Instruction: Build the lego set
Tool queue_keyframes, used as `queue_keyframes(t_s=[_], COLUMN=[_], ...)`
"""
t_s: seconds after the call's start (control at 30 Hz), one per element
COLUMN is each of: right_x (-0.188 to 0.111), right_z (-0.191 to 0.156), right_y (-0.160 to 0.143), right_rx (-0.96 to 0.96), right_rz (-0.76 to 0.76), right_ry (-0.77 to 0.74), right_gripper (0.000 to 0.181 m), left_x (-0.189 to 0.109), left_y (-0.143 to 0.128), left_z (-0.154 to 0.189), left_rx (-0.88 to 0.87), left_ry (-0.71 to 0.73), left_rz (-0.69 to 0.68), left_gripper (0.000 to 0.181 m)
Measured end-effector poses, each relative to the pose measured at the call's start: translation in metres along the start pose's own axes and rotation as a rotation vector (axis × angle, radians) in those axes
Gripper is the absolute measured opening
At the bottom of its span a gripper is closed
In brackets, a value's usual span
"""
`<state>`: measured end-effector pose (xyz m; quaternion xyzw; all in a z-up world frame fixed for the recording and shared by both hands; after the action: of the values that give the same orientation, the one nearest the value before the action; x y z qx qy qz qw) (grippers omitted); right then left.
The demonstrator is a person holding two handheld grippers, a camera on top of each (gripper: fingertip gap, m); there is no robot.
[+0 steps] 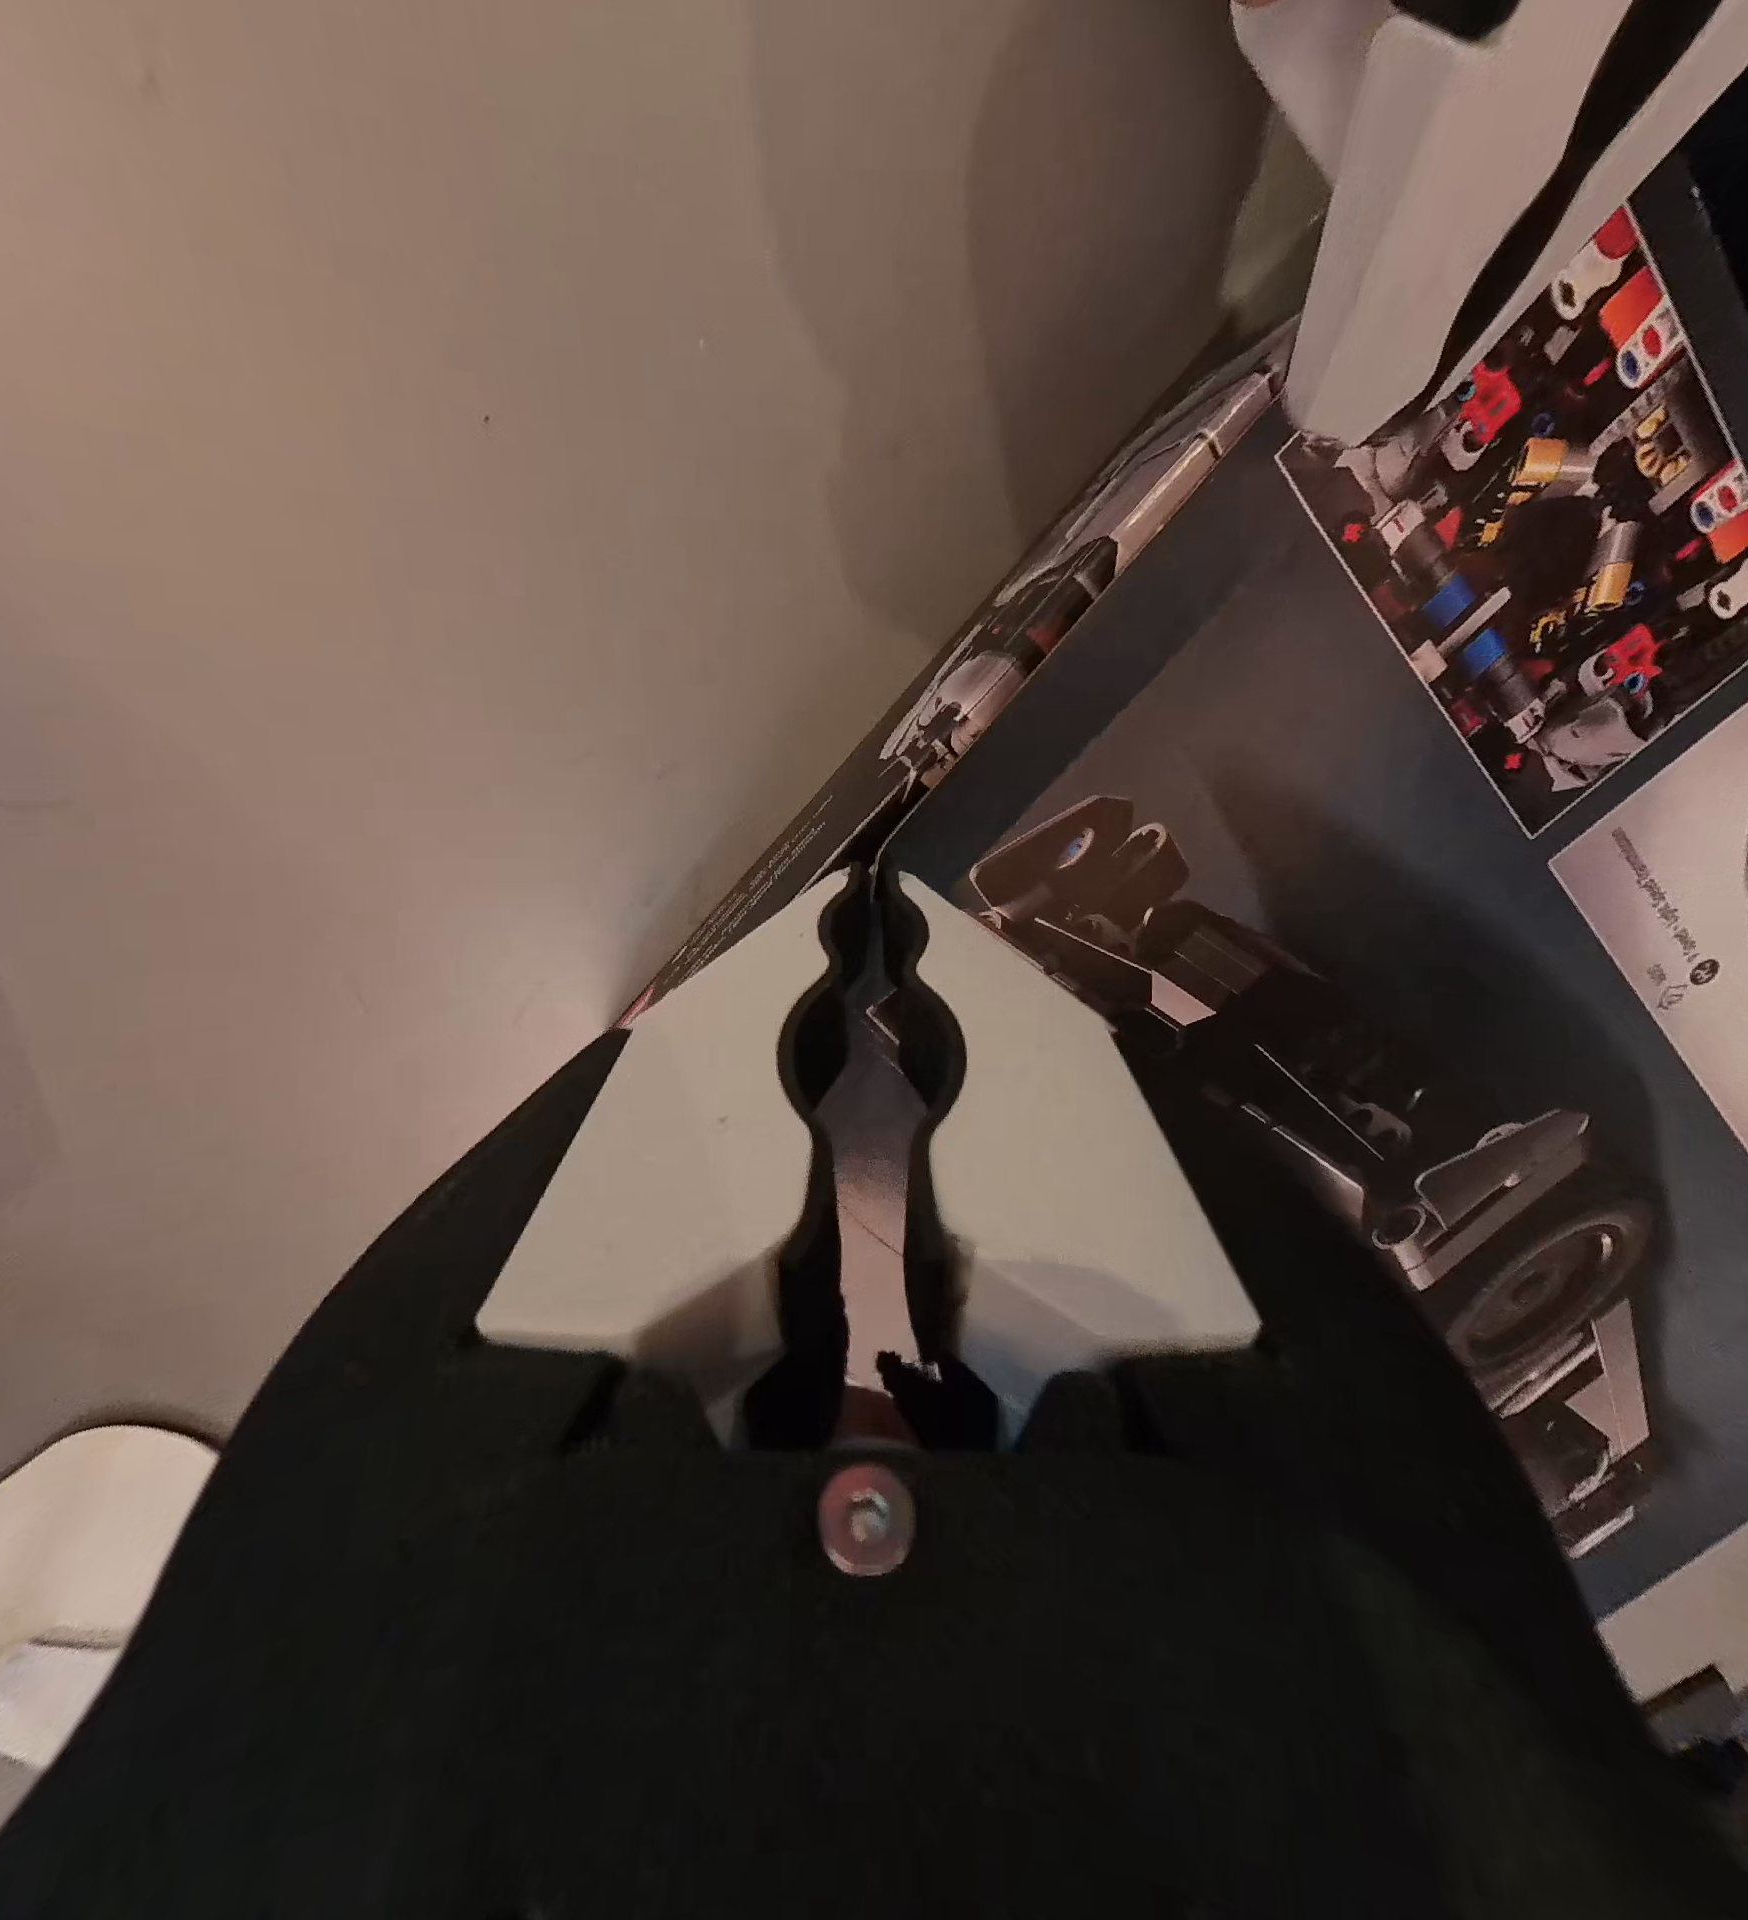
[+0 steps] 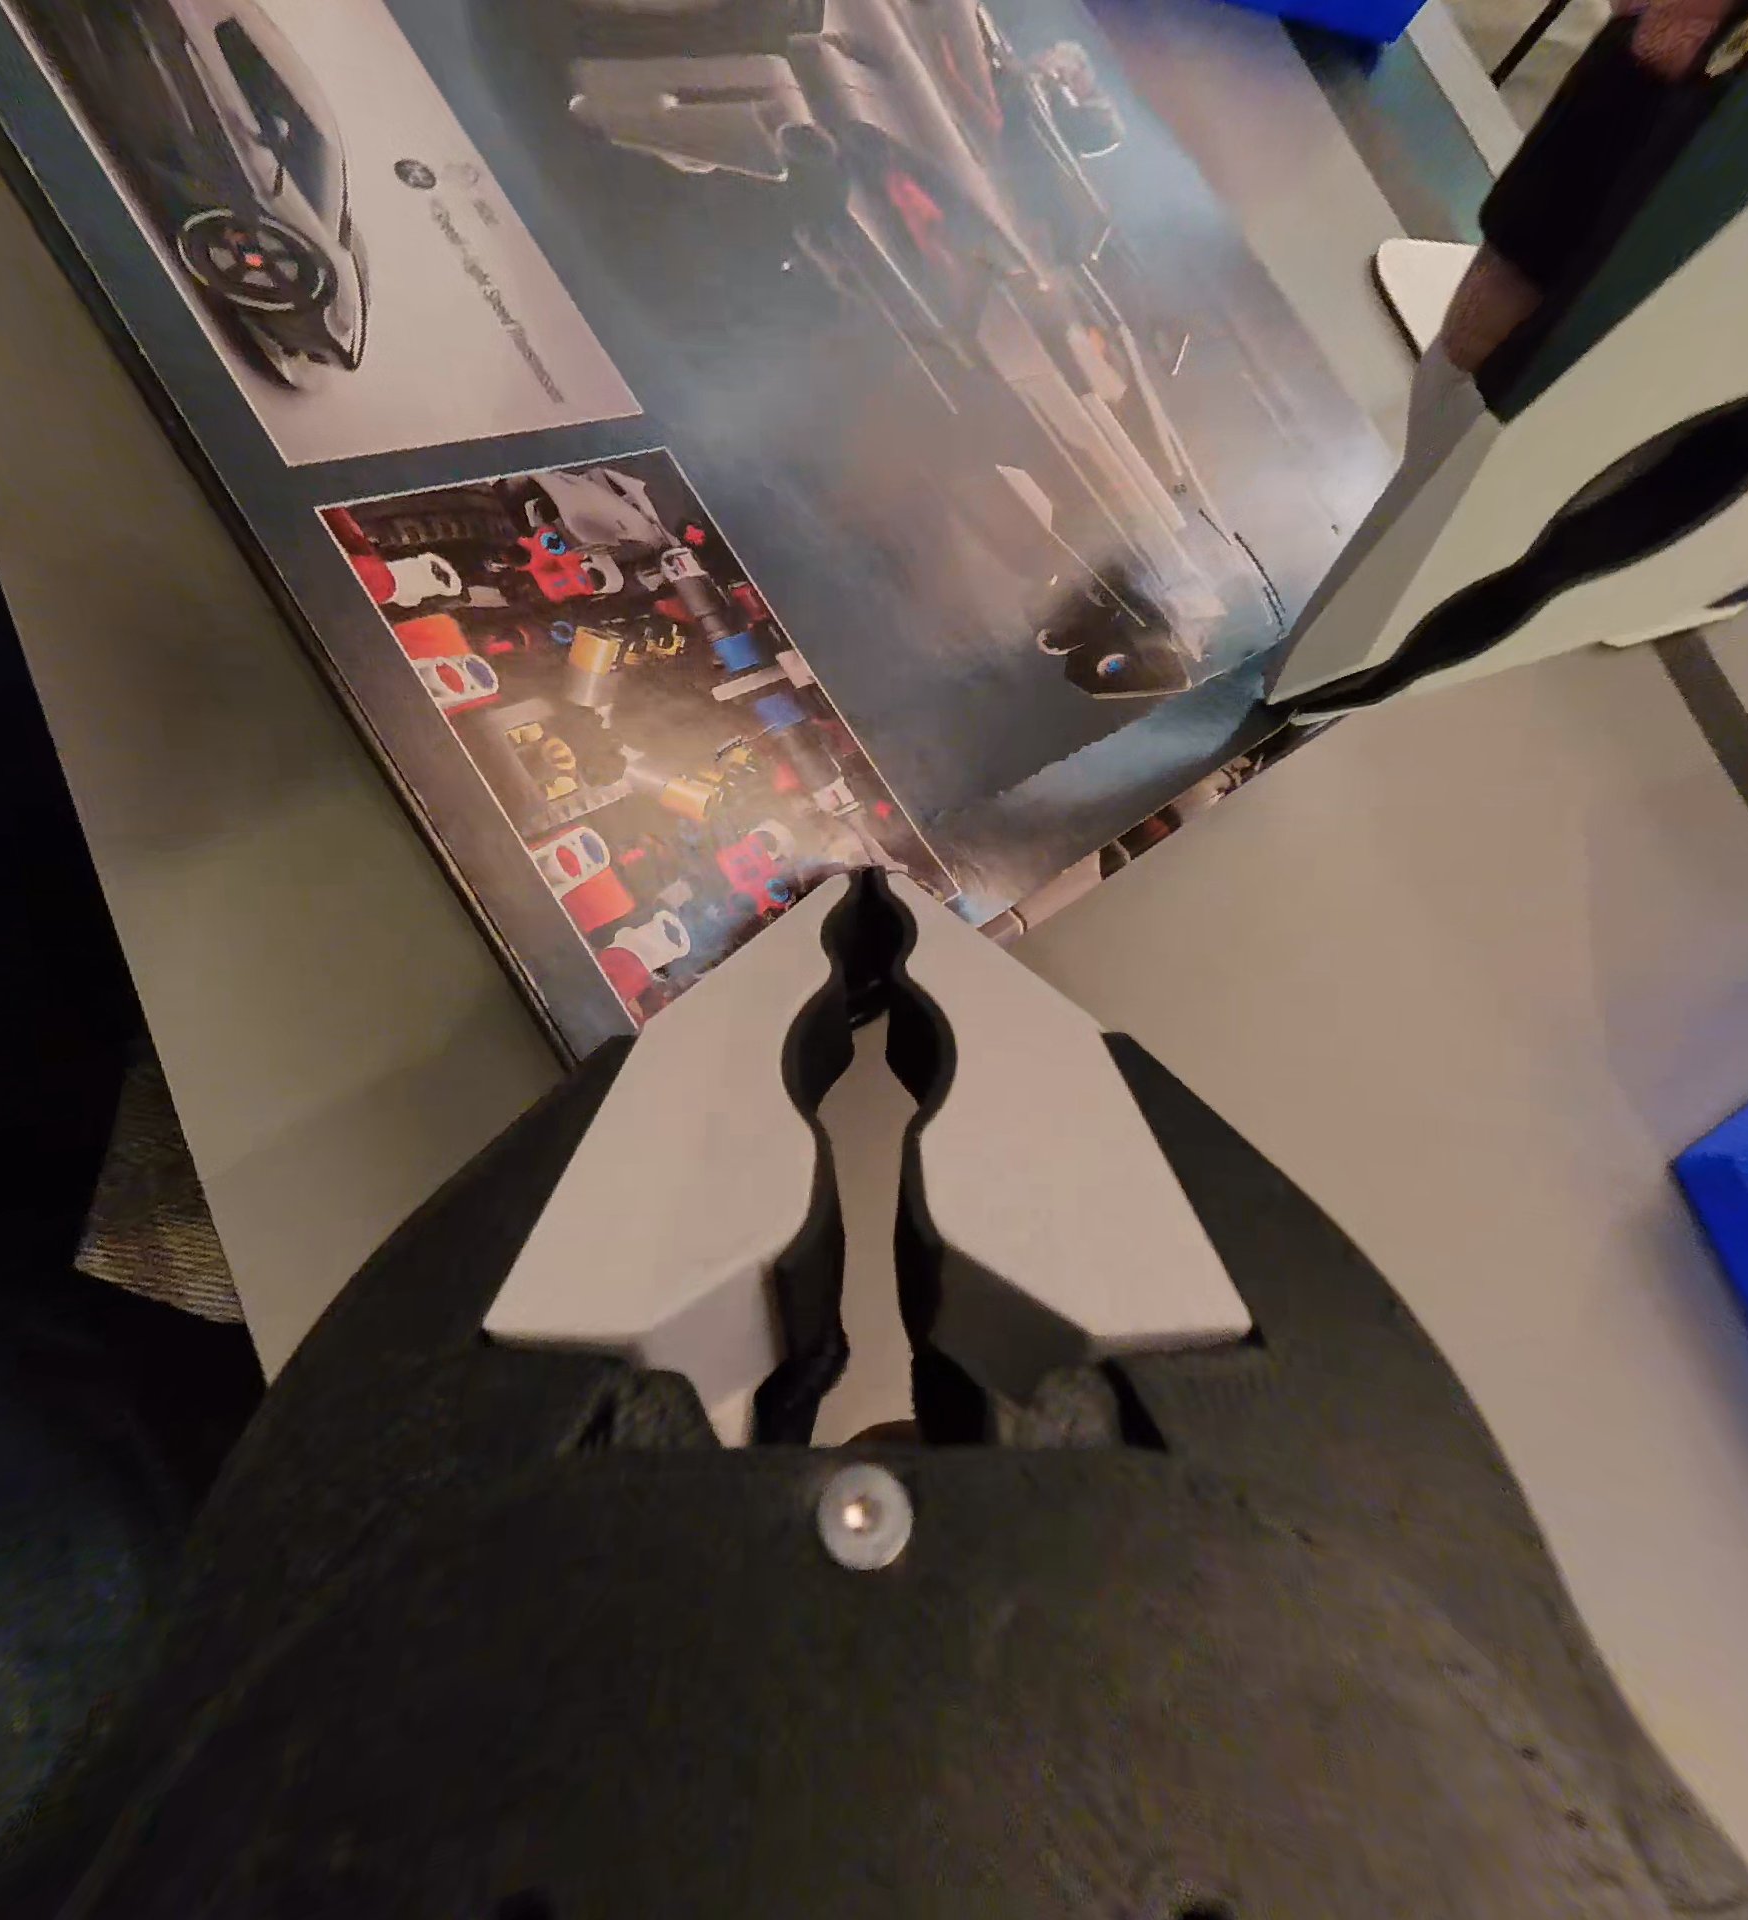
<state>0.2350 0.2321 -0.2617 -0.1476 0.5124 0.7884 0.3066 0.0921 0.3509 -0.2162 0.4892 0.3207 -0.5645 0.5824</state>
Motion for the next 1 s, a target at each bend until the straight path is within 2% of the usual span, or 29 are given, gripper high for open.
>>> queue_keyframes(t_s=[0.6,0.7,0.77,0.87,0.93,1.0], right_x=[0.01,0.011,0.012,0.012,0.011,0.012], right_z=[-0.002,-0.003,-0.003,-0.001,-0.003,-0.002], right_y=[-0.006,-0.005,-0.003,0.002,0.007,0.009], right_rx=[0.398,0.379,0.322,0.246,0.152,0.131], right_rz=[0.176,0.179,0.154,0.093,0.042,0.017], right_ry=[0.06,0.046,0.032,0.041,0.017,0.034], right_gripper=[0.0,0.0,0.0,0.0,0.0,0.0], left_x=[0.001,-0.004,-0.018,-0.05,-0.048,-0.034], left_y=[-0.011,-0.013,-0.015,-0.04,-0.064,-0.086], left_z=[0.005,0.009,0.012,0.008,-0.002,-0.011], left_rx=[-0.017,-0.015,-0.054,-0.178,-0.312,-0.443], left_ry=[0.061,0.116,0.202,0.329,0.341,0.287], left_rz=[0.092,0.121,0.199,0.335,0.308,0.287], left_gripper=[0.0,0.002,0.0,0.016,0.035,0.04])
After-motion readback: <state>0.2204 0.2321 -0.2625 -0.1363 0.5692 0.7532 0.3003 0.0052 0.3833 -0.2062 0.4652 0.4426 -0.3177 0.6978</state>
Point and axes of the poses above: each gripper's, where its closed fingertips meet, x out along the fingers, y out of its top, z = x × y across the jaws, the point moved 10 cm from there along -x, back along the fingers, and after that the axes turned 11 degrees about -y, right-handed, at the moved point
